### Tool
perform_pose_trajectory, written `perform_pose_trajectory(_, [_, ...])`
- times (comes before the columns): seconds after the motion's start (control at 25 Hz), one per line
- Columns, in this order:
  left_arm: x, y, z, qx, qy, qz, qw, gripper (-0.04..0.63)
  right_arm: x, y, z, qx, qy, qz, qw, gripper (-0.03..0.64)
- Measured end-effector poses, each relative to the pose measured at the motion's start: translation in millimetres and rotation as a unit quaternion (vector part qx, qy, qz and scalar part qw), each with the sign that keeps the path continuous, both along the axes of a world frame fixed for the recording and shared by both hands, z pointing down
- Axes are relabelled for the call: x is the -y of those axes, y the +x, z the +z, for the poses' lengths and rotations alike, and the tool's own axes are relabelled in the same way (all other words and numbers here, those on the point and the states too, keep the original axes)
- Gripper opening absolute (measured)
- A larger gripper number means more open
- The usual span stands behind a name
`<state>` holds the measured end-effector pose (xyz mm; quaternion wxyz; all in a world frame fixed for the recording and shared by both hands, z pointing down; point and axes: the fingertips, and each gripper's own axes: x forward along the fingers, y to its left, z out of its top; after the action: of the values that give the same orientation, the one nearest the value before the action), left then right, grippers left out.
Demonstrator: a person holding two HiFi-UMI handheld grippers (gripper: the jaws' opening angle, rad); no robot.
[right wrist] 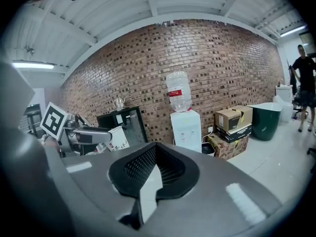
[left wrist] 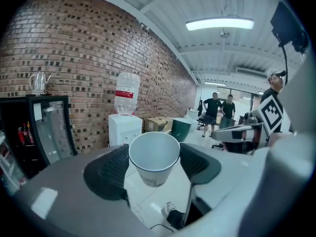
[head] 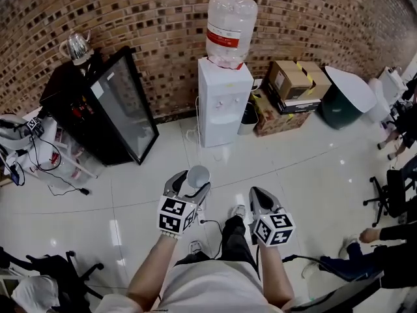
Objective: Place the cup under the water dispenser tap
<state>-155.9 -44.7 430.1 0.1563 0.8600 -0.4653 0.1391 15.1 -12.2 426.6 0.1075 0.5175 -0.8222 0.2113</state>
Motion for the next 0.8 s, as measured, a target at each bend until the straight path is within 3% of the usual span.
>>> perform_pose_trajectory(0.32, [98.7, 26.7, 32.2, 0.001, 0.020, -0.018, 0.9996, 0.337, 110.1, 18.4, 19.6, -0.007, 0.002, -0.034, 0.999, 0.002])
perform_pose_trajectory(0.8, [261.9, 75.1, 121.0, 0.023, -0.002, -0.043, 0.9988, 0.337, 276.7, 38.8, 96.0, -0.026, -0.035, -0.074, 0.996, 0.002])
